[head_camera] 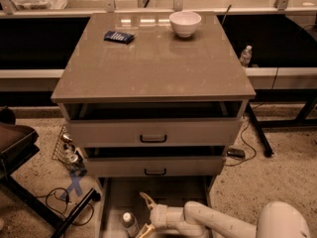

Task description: Pick blue plastic bottle from top drawer and place on counter

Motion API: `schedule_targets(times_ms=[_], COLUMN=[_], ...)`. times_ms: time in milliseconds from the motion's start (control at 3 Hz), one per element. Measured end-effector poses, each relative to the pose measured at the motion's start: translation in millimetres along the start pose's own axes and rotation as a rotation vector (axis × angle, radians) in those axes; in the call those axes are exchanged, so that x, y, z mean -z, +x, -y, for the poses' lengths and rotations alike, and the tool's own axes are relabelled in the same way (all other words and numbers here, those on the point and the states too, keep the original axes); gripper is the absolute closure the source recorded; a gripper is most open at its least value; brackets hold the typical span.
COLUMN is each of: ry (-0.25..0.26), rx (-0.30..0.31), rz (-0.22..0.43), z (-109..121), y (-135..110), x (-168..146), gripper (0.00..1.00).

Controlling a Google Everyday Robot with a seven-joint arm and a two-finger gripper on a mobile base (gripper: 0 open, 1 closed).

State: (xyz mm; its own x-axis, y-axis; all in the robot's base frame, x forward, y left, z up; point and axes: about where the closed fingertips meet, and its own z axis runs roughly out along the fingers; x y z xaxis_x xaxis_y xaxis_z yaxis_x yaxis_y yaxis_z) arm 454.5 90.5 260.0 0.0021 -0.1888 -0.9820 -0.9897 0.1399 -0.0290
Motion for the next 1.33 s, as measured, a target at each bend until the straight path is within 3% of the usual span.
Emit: schedule_targets(times_ms=[667, 1000, 1333], ry=[-0.052, -0.086, -0.087], rx=[0.026, 0.053, 0.051], rz=[0.010, -0.010, -0.007], z=[-4.6, -10.3, -11.1], y=[16.8, 22.0, 21.3], x=[-40.2, -52.6, -53.3], gripper=[0.00, 0.26, 0.49])
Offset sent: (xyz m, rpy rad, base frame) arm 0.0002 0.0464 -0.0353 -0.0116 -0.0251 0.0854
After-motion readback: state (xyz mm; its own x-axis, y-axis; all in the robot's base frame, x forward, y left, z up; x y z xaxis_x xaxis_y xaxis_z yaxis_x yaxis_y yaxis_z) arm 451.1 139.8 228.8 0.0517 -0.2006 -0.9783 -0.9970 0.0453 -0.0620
